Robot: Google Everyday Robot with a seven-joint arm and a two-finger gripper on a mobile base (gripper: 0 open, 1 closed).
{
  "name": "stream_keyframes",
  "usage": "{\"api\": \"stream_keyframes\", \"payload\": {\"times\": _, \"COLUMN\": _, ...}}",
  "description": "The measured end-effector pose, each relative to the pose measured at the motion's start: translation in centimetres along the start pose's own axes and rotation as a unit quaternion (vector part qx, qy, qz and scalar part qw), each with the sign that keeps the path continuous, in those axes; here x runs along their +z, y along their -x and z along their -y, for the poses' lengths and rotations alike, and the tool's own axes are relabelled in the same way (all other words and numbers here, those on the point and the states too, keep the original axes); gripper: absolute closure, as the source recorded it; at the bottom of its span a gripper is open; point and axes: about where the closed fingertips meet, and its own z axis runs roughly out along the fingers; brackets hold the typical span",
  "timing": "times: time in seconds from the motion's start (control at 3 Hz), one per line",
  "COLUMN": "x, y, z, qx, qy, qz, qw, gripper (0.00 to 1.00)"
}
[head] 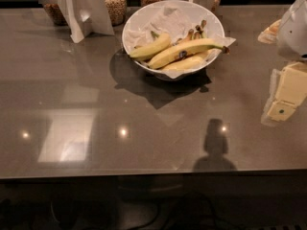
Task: Pick banana from white bowl
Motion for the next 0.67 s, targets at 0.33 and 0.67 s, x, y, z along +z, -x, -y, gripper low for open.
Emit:
{"api": "stream_keyframes", "payload": {"times": 0.33, "x": 0.00, "y": 0.00, "z": 0.00, "qx": 0.000, "qy": 0.000, "qz": 0.000, "qw": 1.0000, "gripper": 0.00}}
{"api": "stream_keyframes", "payload": {"times": 0.67, "x": 0.05, "y": 0.70, "z": 0.59, "qx": 0.002, "qy": -0.006, "qz": 0.016, "qw": 0.9999, "gripper": 0.00}}
